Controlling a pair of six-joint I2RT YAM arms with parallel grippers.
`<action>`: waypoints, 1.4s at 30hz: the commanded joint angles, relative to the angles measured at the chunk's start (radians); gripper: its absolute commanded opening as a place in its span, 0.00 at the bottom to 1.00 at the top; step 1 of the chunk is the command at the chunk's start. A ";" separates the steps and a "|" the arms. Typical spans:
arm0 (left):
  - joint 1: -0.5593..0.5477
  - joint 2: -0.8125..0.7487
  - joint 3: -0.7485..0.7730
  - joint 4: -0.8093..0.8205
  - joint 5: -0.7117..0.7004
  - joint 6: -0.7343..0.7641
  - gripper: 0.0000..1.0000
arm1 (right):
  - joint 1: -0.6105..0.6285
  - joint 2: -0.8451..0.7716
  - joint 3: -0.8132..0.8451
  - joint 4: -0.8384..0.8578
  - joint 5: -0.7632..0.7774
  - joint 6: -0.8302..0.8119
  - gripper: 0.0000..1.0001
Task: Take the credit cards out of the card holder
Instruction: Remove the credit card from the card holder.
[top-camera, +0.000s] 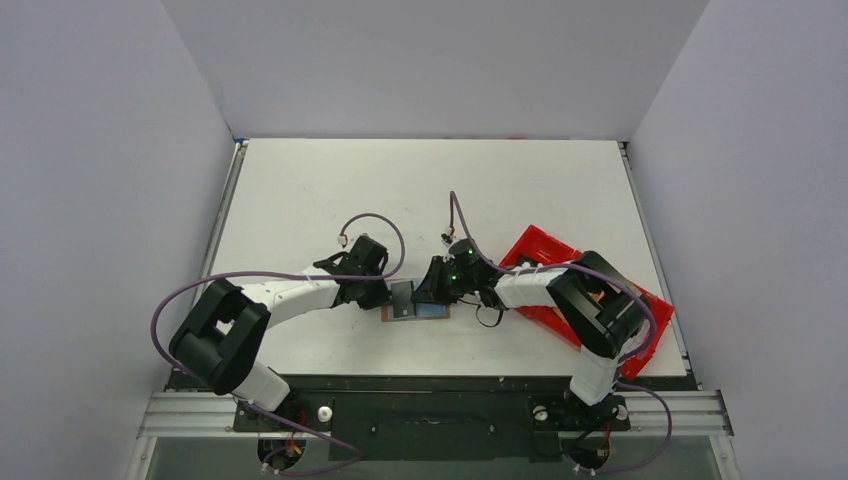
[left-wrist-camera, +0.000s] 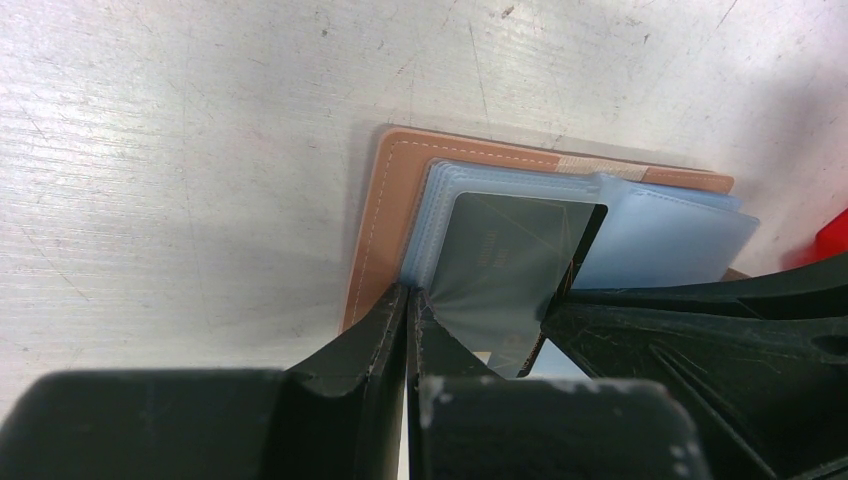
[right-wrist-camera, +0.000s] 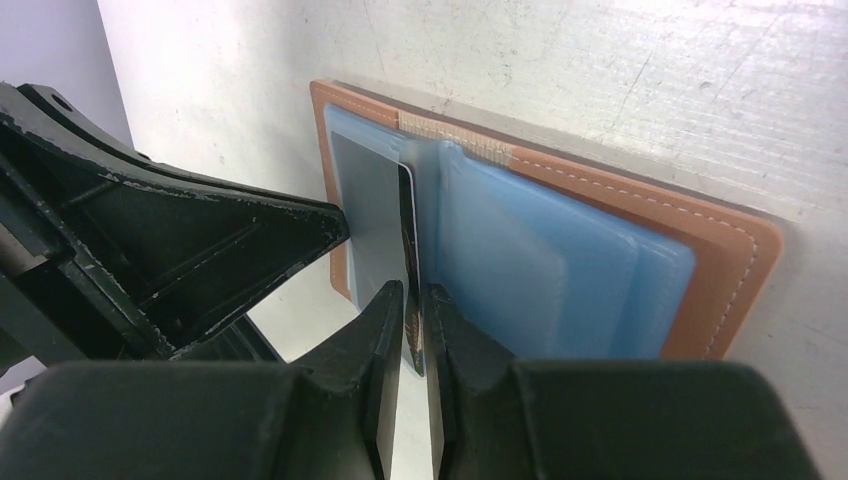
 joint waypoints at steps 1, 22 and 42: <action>-0.004 0.127 -0.106 -0.182 -0.052 0.030 0.00 | 0.014 0.021 -0.005 0.076 -0.010 0.011 0.11; 0.000 0.149 -0.141 -0.156 -0.031 0.008 0.00 | -0.045 -0.035 -0.059 0.079 0.012 0.019 0.00; 0.013 0.139 -0.168 -0.140 -0.031 -0.004 0.00 | -0.061 -0.088 -0.036 -0.072 0.098 -0.053 0.00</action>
